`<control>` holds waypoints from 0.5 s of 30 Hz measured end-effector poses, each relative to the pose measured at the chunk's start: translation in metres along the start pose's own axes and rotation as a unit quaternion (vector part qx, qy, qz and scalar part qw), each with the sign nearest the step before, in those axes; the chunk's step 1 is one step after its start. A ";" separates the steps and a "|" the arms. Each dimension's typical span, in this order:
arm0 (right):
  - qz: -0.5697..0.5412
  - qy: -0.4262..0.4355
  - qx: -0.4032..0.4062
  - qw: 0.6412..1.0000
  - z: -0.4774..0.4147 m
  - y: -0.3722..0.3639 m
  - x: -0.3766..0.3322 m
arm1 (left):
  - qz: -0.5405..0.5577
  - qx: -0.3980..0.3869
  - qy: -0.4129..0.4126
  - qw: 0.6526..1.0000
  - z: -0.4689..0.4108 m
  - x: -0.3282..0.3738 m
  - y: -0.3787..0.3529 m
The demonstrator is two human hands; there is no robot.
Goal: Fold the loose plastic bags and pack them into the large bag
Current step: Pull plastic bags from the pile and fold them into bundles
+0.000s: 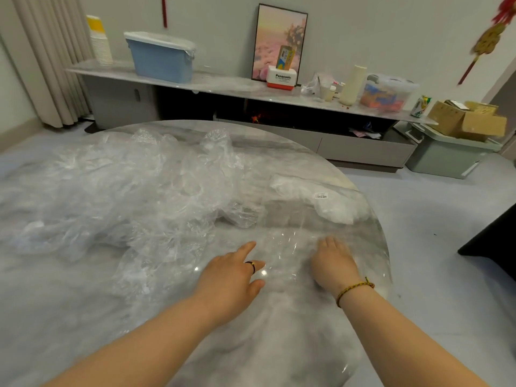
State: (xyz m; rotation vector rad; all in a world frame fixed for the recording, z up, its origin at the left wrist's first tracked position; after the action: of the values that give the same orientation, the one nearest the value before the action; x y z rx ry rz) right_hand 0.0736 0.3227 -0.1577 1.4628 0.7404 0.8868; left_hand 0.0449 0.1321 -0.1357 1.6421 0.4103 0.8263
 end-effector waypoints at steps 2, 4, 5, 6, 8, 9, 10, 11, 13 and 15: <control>-0.017 0.018 0.020 0.999 0.021 0.019 -0.014 | -0.017 0.006 0.001 1.000 0.017 -0.014 0.010; -0.037 0.040 0.051 0.997 0.044 0.044 -0.030 | -0.034 0.019 0.012 0.999 0.032 -0.032 0.020; -0.046 0.061 0.064 0.995 0.055 0.052 -0.039 | -0.039 0.023 0.025 0.999 0.041 -0.043 0.026; -0.064 0.089 0.079 0.991 0.065 0.058 -0.050 | -0.043 0.026 0.042 0.998 0.050 -0.053 0.032; -0.124 0.156 0.094 0.975 0.082 0.062 -0.074 | -0.050 0.036 0.083 0.995 0.064 -0.073 0.042; -0.145 0.194 0.082 0.967 0.091 0.063 -0.087 | -0.048 0.043 0.105 0.992 0.070 -0.082 0.047; -0.153 0.239 0.075 0.956 0.097 0.060 -0.101 | -0.043 0.049 0.130 0.989 0.075 -0.092 0.051; -0.147 0.277 0.072 0.947 0.102 0.053 -0.114 | -0.034 0.055 0.154 0.986 0.079 -0.101 0.053; -0.137 0.335 0.076 0.929 0.110 0.041 -0.142 | -0.018 0.054 0.195 0.979 0.086 -0.119 0.053; -0.177 0.357 0.113 0.910 0.113 0.030 -0.161 | -0.014 0.024 0.211 0.977 0.090 -0.133 0.047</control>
State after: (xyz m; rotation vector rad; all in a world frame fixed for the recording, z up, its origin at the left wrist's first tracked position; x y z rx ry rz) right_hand 0.0879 0.1250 -0.1440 1.1210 1.6450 1.0787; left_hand 0.0094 -0.0316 -0.1353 1.4968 0.7518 1.1544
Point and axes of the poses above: each hand's wrist, its own z-axis away from the middle knuckle, its own y-axis out of the back of the hand, x = y × z, the point moved 3 cm from there along -z, towards the middle knuckle, and after that the axes turned 9 degrees about x, right-handed, at the moved point
